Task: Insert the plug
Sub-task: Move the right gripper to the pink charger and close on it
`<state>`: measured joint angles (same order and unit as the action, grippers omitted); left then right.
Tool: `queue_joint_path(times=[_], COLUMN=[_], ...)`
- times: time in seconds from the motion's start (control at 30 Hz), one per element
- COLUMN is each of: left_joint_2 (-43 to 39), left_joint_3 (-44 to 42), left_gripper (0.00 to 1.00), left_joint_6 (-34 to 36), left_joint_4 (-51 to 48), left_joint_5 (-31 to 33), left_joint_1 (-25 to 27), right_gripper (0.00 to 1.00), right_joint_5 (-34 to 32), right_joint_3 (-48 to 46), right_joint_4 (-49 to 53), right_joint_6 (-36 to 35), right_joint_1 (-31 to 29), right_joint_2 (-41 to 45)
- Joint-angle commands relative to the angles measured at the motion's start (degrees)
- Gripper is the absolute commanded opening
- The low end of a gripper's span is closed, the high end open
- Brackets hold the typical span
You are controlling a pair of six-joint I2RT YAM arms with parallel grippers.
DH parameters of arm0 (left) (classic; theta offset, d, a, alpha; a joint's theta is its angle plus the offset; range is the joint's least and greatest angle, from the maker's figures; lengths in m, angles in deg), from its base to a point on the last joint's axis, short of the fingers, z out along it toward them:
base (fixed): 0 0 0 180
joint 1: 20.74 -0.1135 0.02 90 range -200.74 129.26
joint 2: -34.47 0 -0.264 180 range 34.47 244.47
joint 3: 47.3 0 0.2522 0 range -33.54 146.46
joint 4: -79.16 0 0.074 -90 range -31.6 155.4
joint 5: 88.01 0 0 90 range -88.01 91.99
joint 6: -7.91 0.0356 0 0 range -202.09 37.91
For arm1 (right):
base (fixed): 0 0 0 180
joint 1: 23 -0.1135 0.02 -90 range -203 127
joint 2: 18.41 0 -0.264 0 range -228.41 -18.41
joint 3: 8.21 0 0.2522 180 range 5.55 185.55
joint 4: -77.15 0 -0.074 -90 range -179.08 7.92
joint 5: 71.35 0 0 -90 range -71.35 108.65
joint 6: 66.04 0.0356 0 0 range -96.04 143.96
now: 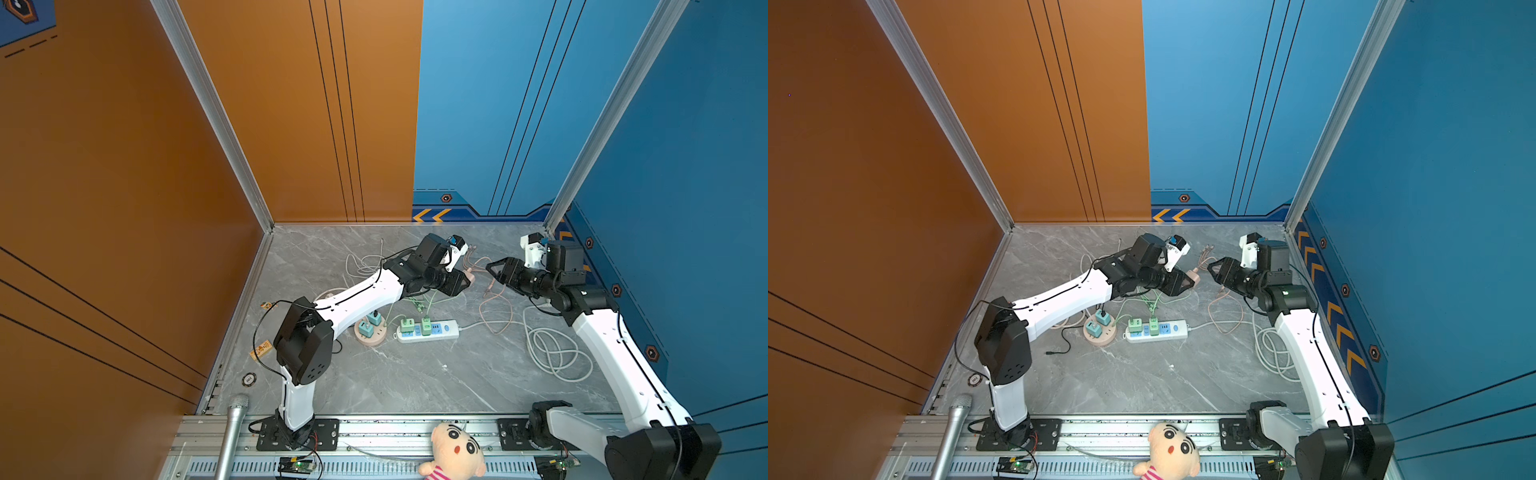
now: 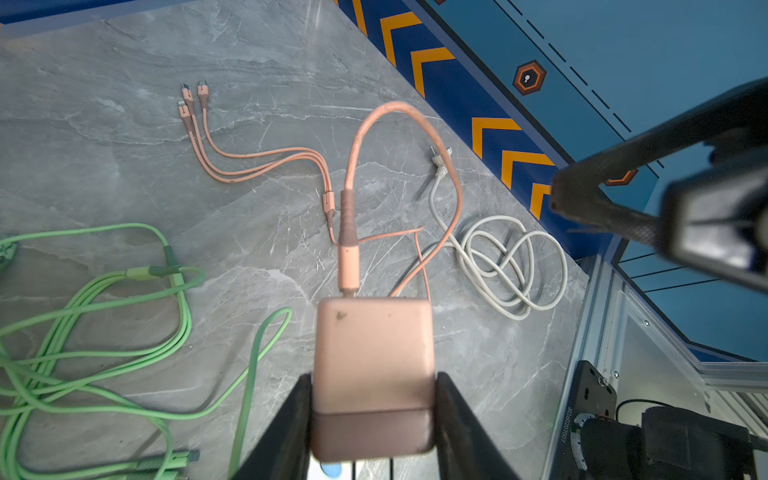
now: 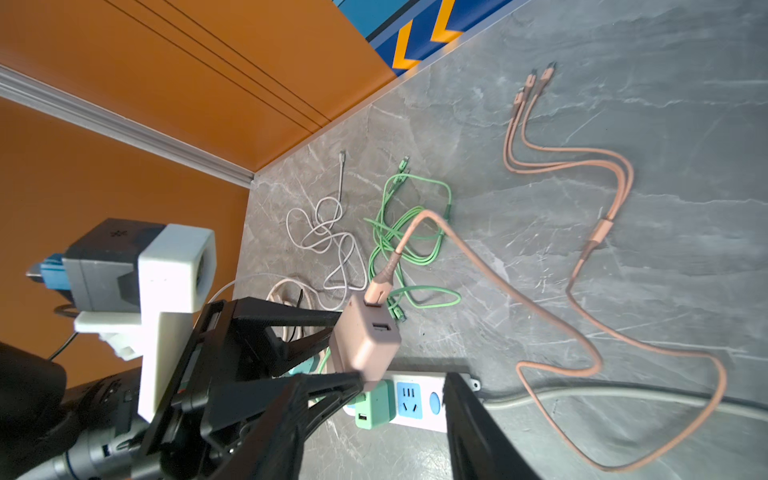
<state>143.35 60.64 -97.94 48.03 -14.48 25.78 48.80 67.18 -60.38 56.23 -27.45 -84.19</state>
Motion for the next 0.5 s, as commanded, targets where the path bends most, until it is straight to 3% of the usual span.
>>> queue_joint_path(times=[0.0, 0.2, 0.47], left_joint_2=[-0.1, -0.2, -0.1], left_joint_3=[1.1, 1.2, 1.5], left_gripper=[0.34, 0.34, 0.34], left_joint_6=[1.3, 1.4, 1.7], left_joint_4=[0.6, 0.6, 0.9], left_joint_5=[0.5, 0.0, -0.8], left_joint_1=[0.4, 0.4, 0.8], right_gripper=[0.54, 0.55, 0.56], right_joint_5=[3.3, 2.9, 8.2], right_joint_3=[-1.2, -1.7, -3.5], right_joint_4=[-1.6, -1.8, -7.0], right_joint_6=[1.1, 0.5, 2.9], right_joint_1=[-1.1, -1.4, -1.6], right_joint_2=[-2.2, -4.5, -8.6])
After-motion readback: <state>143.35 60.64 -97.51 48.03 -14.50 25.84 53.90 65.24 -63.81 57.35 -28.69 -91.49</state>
